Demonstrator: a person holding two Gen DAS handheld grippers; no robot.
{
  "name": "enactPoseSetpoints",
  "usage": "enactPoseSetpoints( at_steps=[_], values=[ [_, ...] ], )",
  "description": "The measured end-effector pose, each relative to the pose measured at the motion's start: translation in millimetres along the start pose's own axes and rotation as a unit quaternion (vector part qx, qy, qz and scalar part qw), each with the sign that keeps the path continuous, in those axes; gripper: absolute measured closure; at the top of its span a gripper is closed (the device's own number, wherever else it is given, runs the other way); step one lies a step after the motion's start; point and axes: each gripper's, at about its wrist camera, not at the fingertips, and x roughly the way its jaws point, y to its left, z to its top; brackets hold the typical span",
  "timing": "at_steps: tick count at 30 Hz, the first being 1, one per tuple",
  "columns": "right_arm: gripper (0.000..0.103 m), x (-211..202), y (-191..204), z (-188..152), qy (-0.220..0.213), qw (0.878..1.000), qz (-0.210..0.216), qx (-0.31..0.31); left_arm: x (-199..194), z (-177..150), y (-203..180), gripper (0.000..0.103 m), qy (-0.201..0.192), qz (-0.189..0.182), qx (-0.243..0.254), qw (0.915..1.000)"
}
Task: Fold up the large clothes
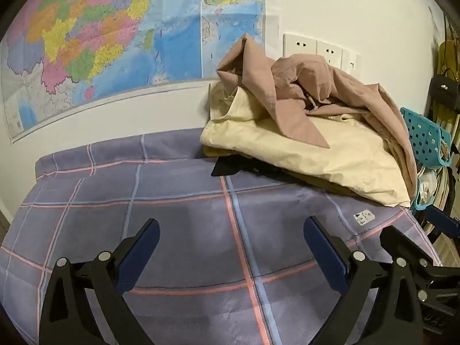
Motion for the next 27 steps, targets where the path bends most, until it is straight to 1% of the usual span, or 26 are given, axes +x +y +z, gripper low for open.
enactPoseSetpoints(
  at_steps=[3,4,9,12,13,16,24,27],
  values=[
    [0.005,-0.1,-3.3,0.3,-0.001,1.000,0.005,0.014,0.7,0.3,-0.3,0.006,0.000,0.001,0.002,1.0000],
    [0.005,1.3,-1.3,1.9,0.005,1.000,-0.002,0.005,2.6,0.9,-2.6,0.006,0.007,0.005,0.006,0.9999],
    [0.005,3.7,-6.4,10.1,0.013,1.000,-0.008,0.001,0.7,22.4,-5.1,0.006,0.014,0.001,-0.001,0.9999],
    [0.005,1.8,-6.7,7.8,0.004,1.000,-0.012,0.001,0.3,22.3,-4.6,0.006,0.011,-0.002,-0.005,0.9999],
    [0.005,1.5,-6.7,8.4,0.002,1.000,-0.013,0.001,-1.3,13.8,-2.4,0.006,0.002,-0.005,-0.002,1.0000],
    [0.005,1.8,-6.4,8.7,0.001,1.000,-0.017,-0.001,-1.7,13.2,-3.8,0.006,-0.002,-0.005,0.001,1.0000],
    [0.005,2.3,-5.4,10.9,0.001,1.000,-0.021,-0.005,-2.6,12.9,-4.8,0.006,-0.007,-0.006,0.002,1.0000],
    [0.005,1.8,-4.9,11.2,0.000,1.000,-0.022,-0.006,-0.9,12.3,-4.9,0.006,-0.004,-0.008,0.001,1.0000]
  ],
)
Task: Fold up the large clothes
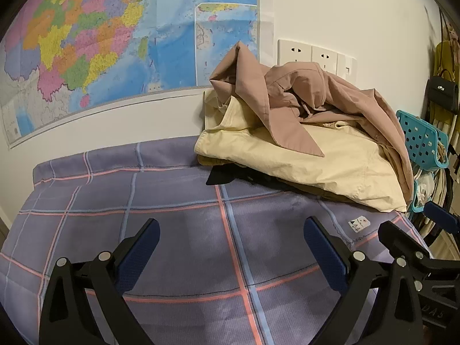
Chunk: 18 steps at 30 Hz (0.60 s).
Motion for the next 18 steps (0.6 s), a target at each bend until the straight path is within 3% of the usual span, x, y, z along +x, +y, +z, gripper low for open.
enactPoseSetpoints(
  at_steps=[18],
  values=[
    [0.005,1.1,0.7,-1.4,-0.002,1.000,-0.006,-0.005,1.0,-2.2,0.5,0.006,0.000,-0.001,-0.003,1.0000]
  ],
)
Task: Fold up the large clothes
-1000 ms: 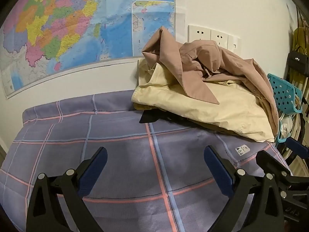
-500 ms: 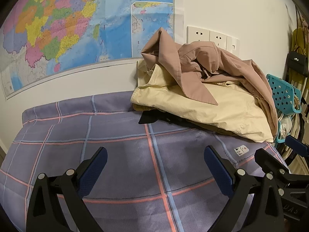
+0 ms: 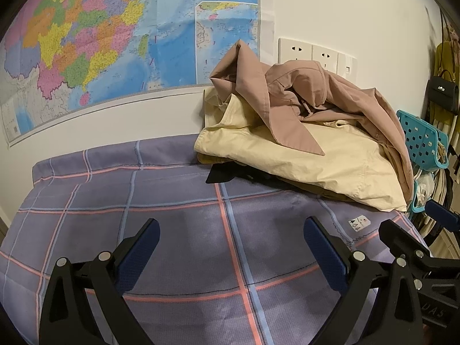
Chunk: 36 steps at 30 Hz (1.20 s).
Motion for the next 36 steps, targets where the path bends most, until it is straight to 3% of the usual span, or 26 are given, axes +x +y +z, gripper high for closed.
enactPoseSetpoints(
  at_steps=[36],
  values=[
    [0.005,-1.3,-0.1,3.8,0.003,1.000,-0.005,-0.006,6.3,-3.2,-1.0,0.006,0.005,-0.001,0.004,1.0000]
  ],
)
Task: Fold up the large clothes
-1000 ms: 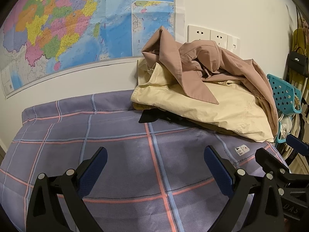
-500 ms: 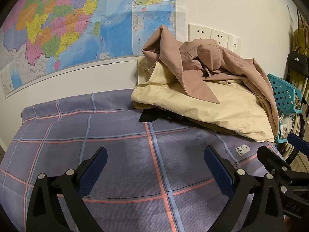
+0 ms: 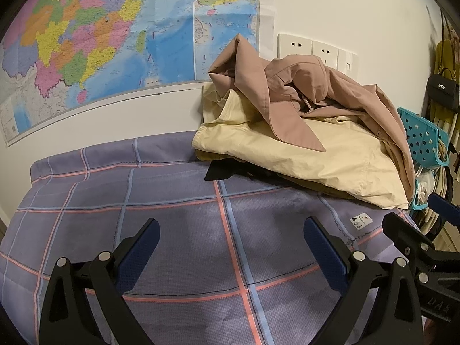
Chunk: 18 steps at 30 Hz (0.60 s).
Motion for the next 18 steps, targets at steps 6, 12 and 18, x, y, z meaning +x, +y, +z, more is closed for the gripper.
enactPoseSetpoints(
  at_steps=[6,12,18],
  values=[
    [0.005,2.6,0.0,4.4,0.000,1.000,0.001,-0.001,1.9,0.4,-0.7,0.006,0.001,-0.002,0.001,1.0000],
    [0.005,2.5,-0.1,4.7,0.000,1.000,0.001,-0.001,3.5,0.9,0.2,0.006,0.002,-0.001,0.001,1.0000],
    [0.005,6.3,0.2,6.7,0.000,1.000,0.002,-0.003,5.7,2.3,-0.8,0.006,0.002,-0.003,0.001,1.0000]
  ],
)
